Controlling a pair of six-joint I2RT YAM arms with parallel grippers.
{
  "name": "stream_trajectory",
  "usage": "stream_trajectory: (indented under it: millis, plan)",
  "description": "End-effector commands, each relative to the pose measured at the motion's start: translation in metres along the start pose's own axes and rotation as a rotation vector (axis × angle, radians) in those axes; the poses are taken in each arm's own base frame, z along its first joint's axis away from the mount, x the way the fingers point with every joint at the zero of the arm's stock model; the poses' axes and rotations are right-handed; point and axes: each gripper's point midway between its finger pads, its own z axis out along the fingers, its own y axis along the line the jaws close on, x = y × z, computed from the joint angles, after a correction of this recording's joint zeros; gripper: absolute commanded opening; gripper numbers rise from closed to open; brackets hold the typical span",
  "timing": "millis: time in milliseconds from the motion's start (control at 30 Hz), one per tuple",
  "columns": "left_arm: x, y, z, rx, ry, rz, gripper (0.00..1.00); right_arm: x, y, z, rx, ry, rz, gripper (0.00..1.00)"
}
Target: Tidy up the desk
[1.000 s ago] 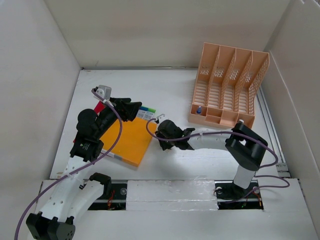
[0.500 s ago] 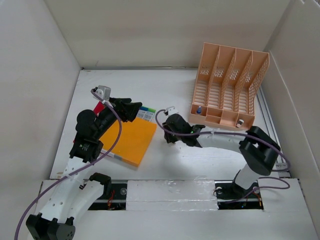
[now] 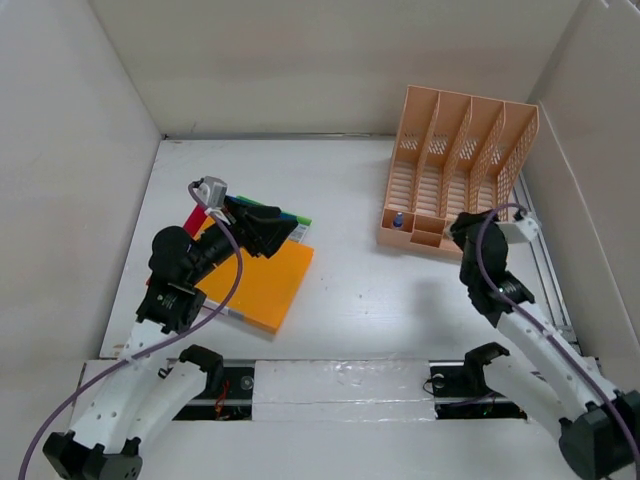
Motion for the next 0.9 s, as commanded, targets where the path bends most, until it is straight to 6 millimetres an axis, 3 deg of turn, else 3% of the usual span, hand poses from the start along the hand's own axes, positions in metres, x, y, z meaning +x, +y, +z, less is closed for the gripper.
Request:
stream_trajectory:
  millis: [0, 67, 167, 267, 367, 400, 500, 567, 633, 867]
  plan:
    - [-0.032, -0.043, -0.012, 0.112, -0.062, 0.061, 0.6, -0.055, -0.048, -0.008, 0.167, -0.242, 0.164, 0.28]
    - [-0.041, -0.058, -0.021, 0.138, -0.08, 0.085, 0.6, -0.076, -0.078, -0.013, 0.273, -0.344, 0.173, 0.28]
    - [-0.043, -0.074, -0.032, 0.183, -0.09, 0.099, 0.6, -0.097, -0.108, -0.015, 0.385, -0.443, 0.189, 0.28]
    - [-0.041, -0.085, -0.042, 0.212, -0.082, 0.105, 0.6, -0.104, -0.132, -0.003, 0.483, -0.468, 0.178, 0.28]
    - [-0.036, -0.091, -0.053, 0.232, -0.078, 0.108, 0.6, -0.098, -0.144, 0.015, 0.556, -0.44, 0.141, 0.28]
    - [-0.031, -0.091, -0.054, 0.236, -0.068, 0.102, 0.6, -0.105, -0.143, 0.02, 0.573, -0.45, 0.138, 0.28]
    - [-0.027, -0.098, -0.066, 0.26, -0.077, 0.1, 0.6, -0.097, -0.158, 0.034, 0.682, -0.41, 0.042, 0.28]
    - [-0.028, -0.102, -0.075, 0.275, -0.103, 0.105, 0.61, -0.093, -0.158, 0.045, 0.723, -0.371, -0.001, 0.28]
    - [-0.023, -0.104, -0.079, 0.286, -0.1, 0.093, 0.6, -0.097, -0.158, 0.051, 0.748, -0.365, -0.025, 0.28]
    - [-0.016, -0.103, -0.085, 0.285, -0.108, 0.092, 0.61, -0.084, -0.169, 0.061, 0.801, -0.335, -0.078, 0.29]
